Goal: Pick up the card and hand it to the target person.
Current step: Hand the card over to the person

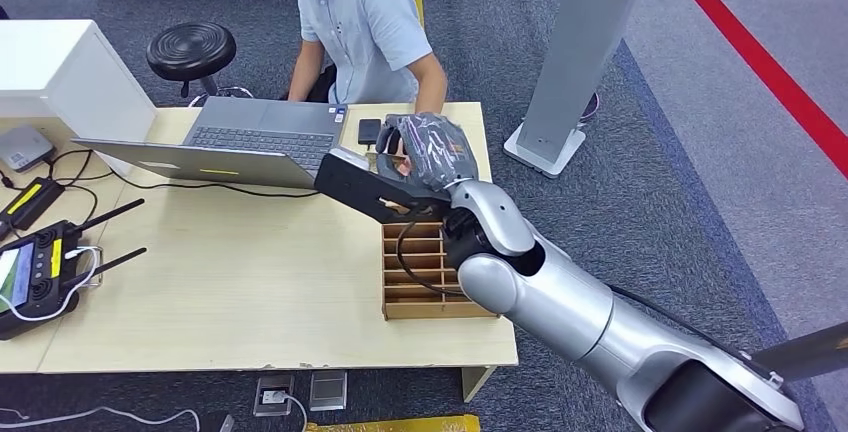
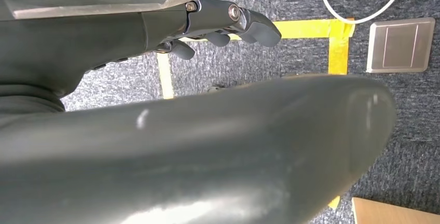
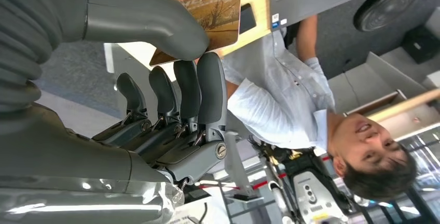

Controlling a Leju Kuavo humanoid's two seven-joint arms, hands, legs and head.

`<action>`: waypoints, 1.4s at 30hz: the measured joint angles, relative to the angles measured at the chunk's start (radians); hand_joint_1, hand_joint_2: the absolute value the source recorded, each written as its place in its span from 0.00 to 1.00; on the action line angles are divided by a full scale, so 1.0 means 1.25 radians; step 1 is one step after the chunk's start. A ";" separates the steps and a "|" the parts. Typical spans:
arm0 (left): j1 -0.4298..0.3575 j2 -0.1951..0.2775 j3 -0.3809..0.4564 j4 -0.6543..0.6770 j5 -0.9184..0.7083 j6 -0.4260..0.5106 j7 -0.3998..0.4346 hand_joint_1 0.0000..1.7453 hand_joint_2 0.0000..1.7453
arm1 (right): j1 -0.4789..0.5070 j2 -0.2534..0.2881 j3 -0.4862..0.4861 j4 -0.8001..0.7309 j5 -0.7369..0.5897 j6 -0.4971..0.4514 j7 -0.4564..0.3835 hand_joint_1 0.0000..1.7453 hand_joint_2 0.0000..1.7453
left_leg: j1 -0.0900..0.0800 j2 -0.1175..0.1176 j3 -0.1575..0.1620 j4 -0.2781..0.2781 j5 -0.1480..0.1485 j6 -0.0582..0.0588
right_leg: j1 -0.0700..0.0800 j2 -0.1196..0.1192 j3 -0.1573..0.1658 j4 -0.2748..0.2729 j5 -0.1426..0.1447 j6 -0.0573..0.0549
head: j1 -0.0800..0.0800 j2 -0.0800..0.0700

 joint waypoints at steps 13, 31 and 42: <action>-0.008 0.000 -0.005 0.000 -0.002 -0.002 -0.002 0.00 0.00 | 0.015 0.001 -0.001 0.056 0.127 -0.194 -0.143 0.78 1.00 | 0.000 0.000 0.000 0.000 0.000 0.000 | 0.000 0.000 0.000 0.000 0.000 0.000 | 0.000 0.000; -0.007 0.000 -0.015 0.000 -0.003 -0.002 -0.013 0.00 0.00 | 0.031 0.012 -0.002 0.104 0.134 -0.224 -0.170 0.00 1.00 | 0.000 0.000 0.000 0.000 0.000 0.000 | 0.000 0.000 0.000 0.000 0.000 0.000 | 0.000 0.000; 0.003 0.000 -0.016 0.000 0.013 0.003 -0.016 0.00 0.00 | 0.068 -0.007 -0.037 0.046 0.128 -0.302 -0.158 0.00 1.00 | 0.000 0.000 0.000 0.000 0.000 0.000 | 0.000 0.000 -0.001 0.000 0.000 0.000 | 0.000 0.000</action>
